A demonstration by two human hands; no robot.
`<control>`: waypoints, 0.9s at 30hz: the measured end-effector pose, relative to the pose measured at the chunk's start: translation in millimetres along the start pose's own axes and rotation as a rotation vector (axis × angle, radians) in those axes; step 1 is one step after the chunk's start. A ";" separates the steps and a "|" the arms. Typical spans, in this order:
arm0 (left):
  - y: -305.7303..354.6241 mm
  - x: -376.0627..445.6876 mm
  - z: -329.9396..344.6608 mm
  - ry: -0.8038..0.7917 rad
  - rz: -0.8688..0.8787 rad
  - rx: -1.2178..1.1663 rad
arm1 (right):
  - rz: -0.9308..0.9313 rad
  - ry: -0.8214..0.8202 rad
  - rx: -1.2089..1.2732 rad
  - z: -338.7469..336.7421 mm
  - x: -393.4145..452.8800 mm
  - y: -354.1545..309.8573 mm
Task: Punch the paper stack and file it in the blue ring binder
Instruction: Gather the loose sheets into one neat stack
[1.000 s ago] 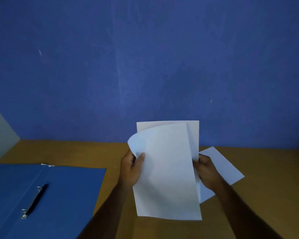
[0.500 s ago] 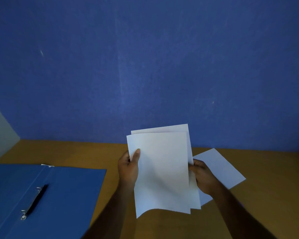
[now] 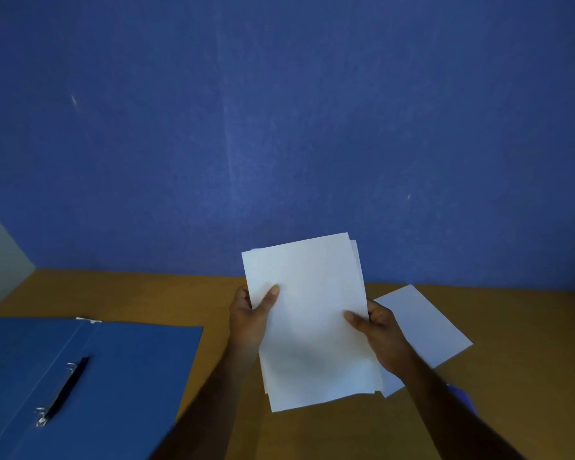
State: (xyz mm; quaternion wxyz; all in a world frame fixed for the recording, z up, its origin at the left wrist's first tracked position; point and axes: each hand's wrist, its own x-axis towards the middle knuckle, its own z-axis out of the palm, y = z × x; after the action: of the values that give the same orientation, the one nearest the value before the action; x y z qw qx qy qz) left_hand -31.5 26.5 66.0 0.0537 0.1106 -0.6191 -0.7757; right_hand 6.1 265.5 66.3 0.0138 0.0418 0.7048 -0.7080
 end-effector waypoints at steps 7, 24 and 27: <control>-27.9 1.6 -8.8 -0.088 0.049 0.208 | 0.092 0.029 0.014 -7.7 6.7 13.4; -58.3 15.8 -21.2 0.108 0.181 0.546 | 0.349 -0.209 -1.493 -98.5 -16.4 118.1; -60.6 15.9 -23.9 0.115 0.167 0.536 | 0.343 -0.165 -1.451 -96.8 -21.2 121.3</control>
State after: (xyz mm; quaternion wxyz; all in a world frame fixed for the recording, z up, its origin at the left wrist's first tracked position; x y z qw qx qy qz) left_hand -38.0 14.1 0.4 0.1211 0.1134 -0.8050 -0.5697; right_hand 40.6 360.6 -53.2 0.2008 0.0782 0.9750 -0.0541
